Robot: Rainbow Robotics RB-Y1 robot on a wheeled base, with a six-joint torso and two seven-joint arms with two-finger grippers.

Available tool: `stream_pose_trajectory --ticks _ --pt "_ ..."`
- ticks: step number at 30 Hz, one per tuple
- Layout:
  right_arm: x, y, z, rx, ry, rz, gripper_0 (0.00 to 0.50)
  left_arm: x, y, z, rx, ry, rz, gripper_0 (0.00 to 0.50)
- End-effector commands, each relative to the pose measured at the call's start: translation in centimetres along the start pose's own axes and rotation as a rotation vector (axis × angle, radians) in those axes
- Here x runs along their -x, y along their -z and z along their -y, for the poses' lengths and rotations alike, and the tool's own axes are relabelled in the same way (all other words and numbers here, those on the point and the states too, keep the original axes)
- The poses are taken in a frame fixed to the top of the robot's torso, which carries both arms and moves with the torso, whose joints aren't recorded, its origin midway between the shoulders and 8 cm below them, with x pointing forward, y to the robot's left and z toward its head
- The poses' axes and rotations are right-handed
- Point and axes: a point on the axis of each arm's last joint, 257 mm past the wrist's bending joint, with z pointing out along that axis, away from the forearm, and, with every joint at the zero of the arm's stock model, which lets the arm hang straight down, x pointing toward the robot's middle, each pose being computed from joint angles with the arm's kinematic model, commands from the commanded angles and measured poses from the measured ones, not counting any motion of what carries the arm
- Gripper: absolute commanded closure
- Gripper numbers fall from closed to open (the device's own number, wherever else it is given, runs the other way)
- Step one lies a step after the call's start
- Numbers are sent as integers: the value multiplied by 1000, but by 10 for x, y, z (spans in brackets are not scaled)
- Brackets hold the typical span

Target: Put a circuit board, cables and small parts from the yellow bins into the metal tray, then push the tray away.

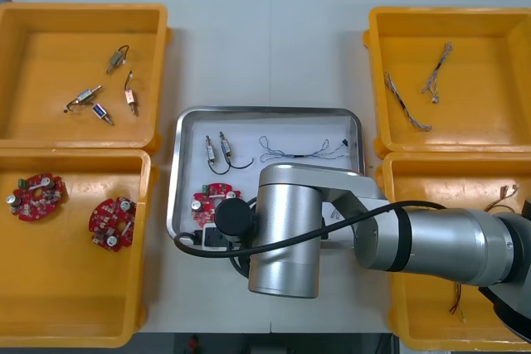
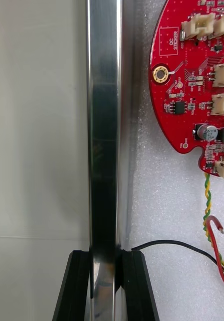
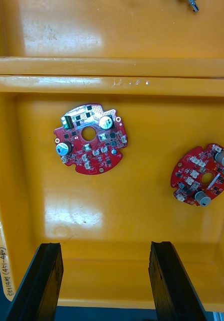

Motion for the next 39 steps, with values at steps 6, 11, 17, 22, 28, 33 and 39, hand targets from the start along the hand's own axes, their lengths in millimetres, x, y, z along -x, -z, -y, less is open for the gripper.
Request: stream_pose_trajectory --ticks 6,11,17,22,28,33,39 --pt "5 5 25 -98 3 25 500 6 13 -12 41 41 25 0" --pt "3 10 49 -158 13 34 500 6 13 -12 41 41 25 0" --pt "4 17 78 -221 23 64 500 6 13 -12 41 41 25 0" --pt "1 21 102 -268 29 83 500 6 13 -12 41 41 25 0" --pt "0 23 134 -320 34 94 500 6 13 -12 41 41 25 0" --pt "0 24 163 -363 44 89 500 6 13 -12 41 41 25 0" --pt "0 26 187 -401 63 86 500 6 13 -12 41 41 25 0"
